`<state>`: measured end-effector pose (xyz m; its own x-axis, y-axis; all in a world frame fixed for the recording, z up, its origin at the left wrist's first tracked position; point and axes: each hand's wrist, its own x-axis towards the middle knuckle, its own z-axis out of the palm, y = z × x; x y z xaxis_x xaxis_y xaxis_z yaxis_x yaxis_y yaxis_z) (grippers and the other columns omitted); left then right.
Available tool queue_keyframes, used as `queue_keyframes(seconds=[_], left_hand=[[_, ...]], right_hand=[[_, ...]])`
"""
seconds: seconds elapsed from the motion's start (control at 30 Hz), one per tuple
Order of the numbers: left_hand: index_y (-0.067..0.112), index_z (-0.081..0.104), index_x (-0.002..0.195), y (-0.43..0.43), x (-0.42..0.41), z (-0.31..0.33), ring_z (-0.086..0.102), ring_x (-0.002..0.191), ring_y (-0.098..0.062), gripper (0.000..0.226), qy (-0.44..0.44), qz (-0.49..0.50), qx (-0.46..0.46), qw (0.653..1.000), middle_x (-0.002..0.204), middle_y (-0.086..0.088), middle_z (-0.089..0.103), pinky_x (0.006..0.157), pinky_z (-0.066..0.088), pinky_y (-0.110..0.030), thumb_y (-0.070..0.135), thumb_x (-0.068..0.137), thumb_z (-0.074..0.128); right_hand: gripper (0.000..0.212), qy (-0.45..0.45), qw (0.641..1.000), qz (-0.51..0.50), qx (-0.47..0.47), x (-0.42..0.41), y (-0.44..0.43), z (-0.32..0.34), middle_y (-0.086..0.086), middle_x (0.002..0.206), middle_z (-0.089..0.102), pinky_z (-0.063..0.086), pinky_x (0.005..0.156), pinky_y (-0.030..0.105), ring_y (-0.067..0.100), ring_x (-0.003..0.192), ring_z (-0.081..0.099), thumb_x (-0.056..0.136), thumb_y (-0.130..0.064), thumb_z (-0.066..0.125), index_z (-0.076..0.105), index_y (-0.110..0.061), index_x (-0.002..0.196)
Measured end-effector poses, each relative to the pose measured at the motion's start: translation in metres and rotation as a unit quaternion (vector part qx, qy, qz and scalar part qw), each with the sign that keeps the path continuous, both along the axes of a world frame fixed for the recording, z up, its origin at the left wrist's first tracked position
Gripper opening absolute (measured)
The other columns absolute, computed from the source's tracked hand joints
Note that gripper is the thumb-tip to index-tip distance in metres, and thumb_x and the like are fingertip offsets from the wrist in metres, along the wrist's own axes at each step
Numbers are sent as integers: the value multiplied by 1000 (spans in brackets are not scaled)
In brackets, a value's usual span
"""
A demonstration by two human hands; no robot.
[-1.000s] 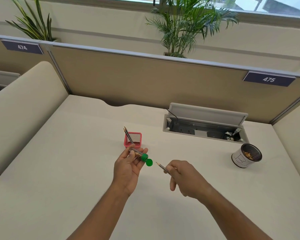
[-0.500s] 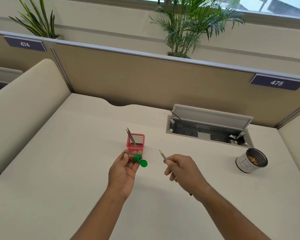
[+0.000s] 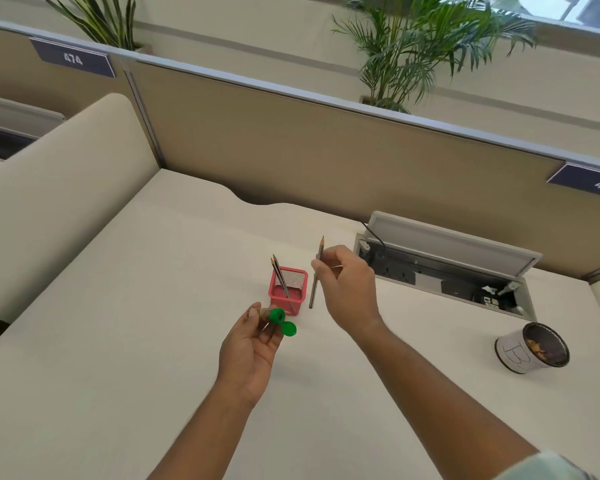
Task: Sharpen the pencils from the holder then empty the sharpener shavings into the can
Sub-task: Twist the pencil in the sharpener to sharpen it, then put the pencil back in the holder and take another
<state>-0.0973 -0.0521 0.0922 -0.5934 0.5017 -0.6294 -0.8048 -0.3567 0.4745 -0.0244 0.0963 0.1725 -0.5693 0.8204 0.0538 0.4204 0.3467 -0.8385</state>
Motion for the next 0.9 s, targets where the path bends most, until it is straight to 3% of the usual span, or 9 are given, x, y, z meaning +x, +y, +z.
queue_keyframes(seconds=[0.07, 0.2, 0.27, 0.33, 0.4, 0.47, 0.57, 0.9], left_hand=[[7, 66, 121, -1, -1, -3, 75, 95, -27, 17, -3, 1, -6, 1000, 91, -11, 80, 93, 58, -42, 13, 110, 55], [6, 67, 118, -1, -4, -8, 73, 96, -26, 16, -12, 9, -11, 1000, 92, -12, 79, 91, 57, -40, 13, 109, 56], [6, 68, 117, 0, -6, -10, 73, 96, -26, 16, -16, 12, -11, 1000, 94, -13, 79, 91, 56, -40, 13, 109, 56], [5, 68, 117, 0, -7, -13, 73, 96, -26, 17, -19, 13, -10, 1000, 94, -13, 79, 91, 56, -40, 14, 109, 56], [5, 68, 117, 1, -10, -15, 73, 95, -26, 17, -21, 14, -10, 1000, 93, -13, 79, 91, 57, -40, 14, 109, 56], [5, 68, 117, 2, -11, -15, 73, 94, -26, 17, -24, 15, -10, 1000, 92, -13, 79, 91, 57, -40, 13, 108, 57], [4, 68, 117, 5, -13, -17, 72, 95, -27, 16, -26, 17, -13, 999, 91, -13, 79, 93, 57, -41, 12, 108, 57], [3, 67, 119, 9, -11, -20, 71, 97, -28, 19, -31, 13, -12, 999, 93, -15, 78, 94, 57, -42, 13, 109, 56]], right_hand=[[8, 8, 1000, 2, 6, -13, 3, -4, -10, 93, 68, 44, 69, 4, 0, 86, 65, 101, -23, 65, 68, -20, 108], [13, -10, 999, -9, 38, -37, 9, -18, -6, 98, 72, 45, 68, 6, 8, 86, 67, 100, -23, 66, 69, -17, 112], [14, -37, 998, -16, 49, -47, 12, -30, -4, 101, 75, 52, 70, 15, 11, 89, 68, 100, -27, 66, 70, -19, 112], [13, -64, 996, -16, 56, -55, 14, -44, -2, 101, 77, 60, 79, 33, 17, 90, 71, 99, -30, 66, 70, -21, 108], [14, -105, 991, -8, 82, -61, 16, -57, -2, 99, 78, 56, 90, 41, 20, 91, 70, 98, -33, 65, 70, -24, 107], [16, -157, 981, 5, 112, -64, 17, -66, -3, 100, 77, 44, 92, 35, 19, 92, 68, 100, -37, 62, 68, -26, 110], [17, -214, 967, 25, 133, -67, 18, -79, -4, 101, 75, 28, 83, 35, 20, 95, 63, 101, -40, 58, 65, -29, 112], [24, -304, 931, 61, 192, -69, 21, -101, 1, 100, 67, 40, 87, 41, 21, 98, 58, 100, -45, 56, 63, -32, 120]])
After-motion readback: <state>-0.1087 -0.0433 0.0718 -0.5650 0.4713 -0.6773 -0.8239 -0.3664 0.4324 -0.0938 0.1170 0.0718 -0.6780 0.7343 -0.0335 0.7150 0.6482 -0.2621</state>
